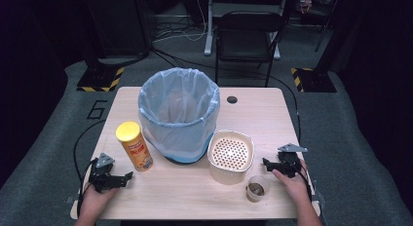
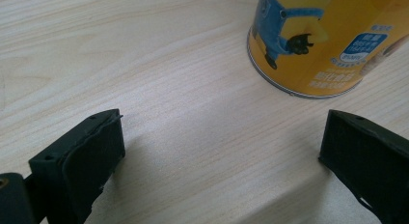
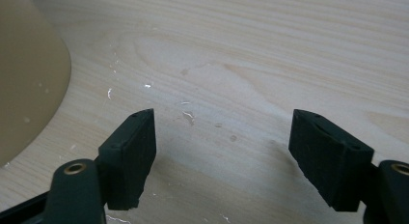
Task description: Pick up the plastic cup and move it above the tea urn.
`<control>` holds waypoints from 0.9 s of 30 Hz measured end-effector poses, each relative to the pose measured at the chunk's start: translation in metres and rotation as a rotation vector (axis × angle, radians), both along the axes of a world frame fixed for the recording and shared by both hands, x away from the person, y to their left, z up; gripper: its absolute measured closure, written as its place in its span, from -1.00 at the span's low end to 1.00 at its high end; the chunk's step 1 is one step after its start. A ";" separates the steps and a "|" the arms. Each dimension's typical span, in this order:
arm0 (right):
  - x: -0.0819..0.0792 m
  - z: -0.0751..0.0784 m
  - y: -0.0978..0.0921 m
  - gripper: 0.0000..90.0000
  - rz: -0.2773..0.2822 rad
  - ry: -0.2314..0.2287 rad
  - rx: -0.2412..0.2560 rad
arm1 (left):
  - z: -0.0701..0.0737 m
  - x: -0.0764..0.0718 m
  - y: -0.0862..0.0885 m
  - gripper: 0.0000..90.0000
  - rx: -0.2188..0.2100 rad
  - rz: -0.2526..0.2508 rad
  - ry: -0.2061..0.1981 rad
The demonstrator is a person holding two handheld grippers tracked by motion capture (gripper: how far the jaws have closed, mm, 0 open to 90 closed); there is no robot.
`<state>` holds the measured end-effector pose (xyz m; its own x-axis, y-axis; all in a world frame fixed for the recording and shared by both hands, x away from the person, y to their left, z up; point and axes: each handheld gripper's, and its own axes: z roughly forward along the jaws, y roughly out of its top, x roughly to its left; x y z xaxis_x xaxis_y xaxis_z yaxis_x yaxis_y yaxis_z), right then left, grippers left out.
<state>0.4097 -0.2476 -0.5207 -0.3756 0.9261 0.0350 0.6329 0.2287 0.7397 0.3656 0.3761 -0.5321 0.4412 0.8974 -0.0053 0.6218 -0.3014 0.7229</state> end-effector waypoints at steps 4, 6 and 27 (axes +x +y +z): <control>-0.002 0.005 -0.002 -0.38 -0.012 -0.009 0.005 | 0.000 0.000 0.000 -0.97 0.001 0.000 0.000; -0.005 0.010 -0.003 -0.36 -0.016 -0.030 -0.017 | 0.000 0.000 0.000 -0.97 0.000 0.000 0.000; -0.034 0.059 -0.010 -0.54 0.032 -0.063 0.060 | 0.000 0.000 0.000 -0.97 0.002 0.002 -0.004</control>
<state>0.3758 -0.2577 -0.4614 -0.4085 0.9104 0.0650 0.5773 0.2026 0.7910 0.3656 0.3760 -0.5322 0.4394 0.8983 -0.0023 0.6198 -0.3014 0.7246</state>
